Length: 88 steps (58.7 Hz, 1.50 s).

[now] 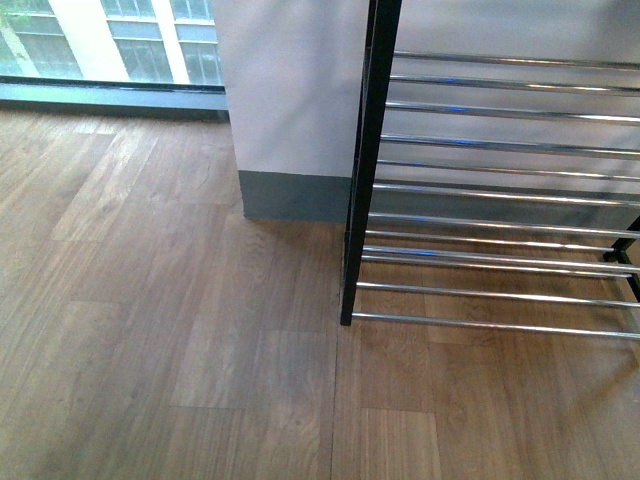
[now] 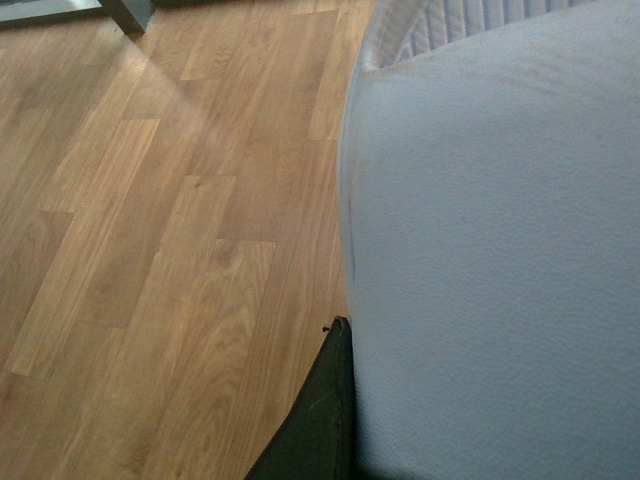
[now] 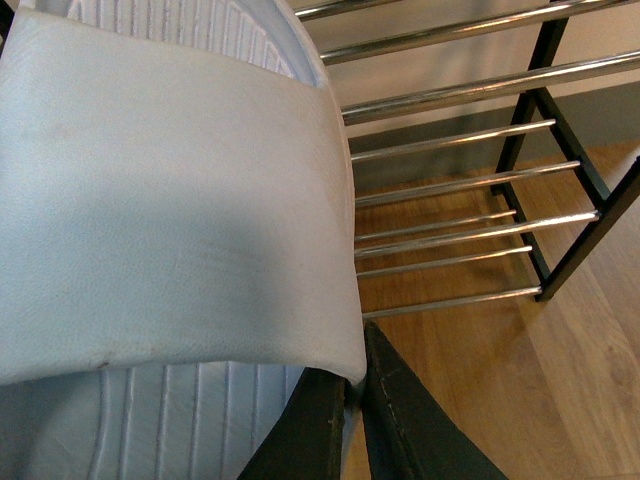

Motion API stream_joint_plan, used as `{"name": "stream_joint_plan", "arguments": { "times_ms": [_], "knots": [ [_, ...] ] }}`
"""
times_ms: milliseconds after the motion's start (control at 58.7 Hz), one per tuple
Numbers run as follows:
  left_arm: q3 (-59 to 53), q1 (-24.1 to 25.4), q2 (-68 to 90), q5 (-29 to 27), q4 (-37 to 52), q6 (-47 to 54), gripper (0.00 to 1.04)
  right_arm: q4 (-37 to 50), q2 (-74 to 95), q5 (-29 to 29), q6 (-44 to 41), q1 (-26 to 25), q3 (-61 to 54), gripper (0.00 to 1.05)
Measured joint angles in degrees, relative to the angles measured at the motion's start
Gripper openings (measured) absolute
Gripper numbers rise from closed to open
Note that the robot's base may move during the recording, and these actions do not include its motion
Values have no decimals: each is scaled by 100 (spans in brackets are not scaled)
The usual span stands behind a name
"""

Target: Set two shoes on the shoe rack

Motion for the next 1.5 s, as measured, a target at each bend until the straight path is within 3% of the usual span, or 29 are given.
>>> {"name": "stream_joint_plan", "arguments": {
  "times_ms": [885, 971, 1056, 1141, 1260, 1379, 1498],
  "knots": [
    [0, 0, -2, -2, 0, -4, 2, 17, 4, -33, 28, -2, -7, 2],
    [0, 0, -2, -2, 0, -4, 2, 1729, 538, -1073, -348, -120, -326, 2],
    [0, 0, 0, 0, 0, -2, 2, 2540, 640, -1381, -507, -70, -374, 2],
    [0, 0, -2, -2, 0, -4, 2, 2179, 369, -1207, -518, 35, -186, 2],
    [0, 0, -2, 2, 0, -4, 2, 1180, 382, -728, -496, 621, 588, 2],
    [0, 0, 0, -2, 0, -4, 2, 433, 1084, -238, -516, 1128, 1722, 2],
    [0, 0, -2, 0, 0, -4, 2, -4, 1974, 22, -684, 1292, 2638, 2]
  ]
}}
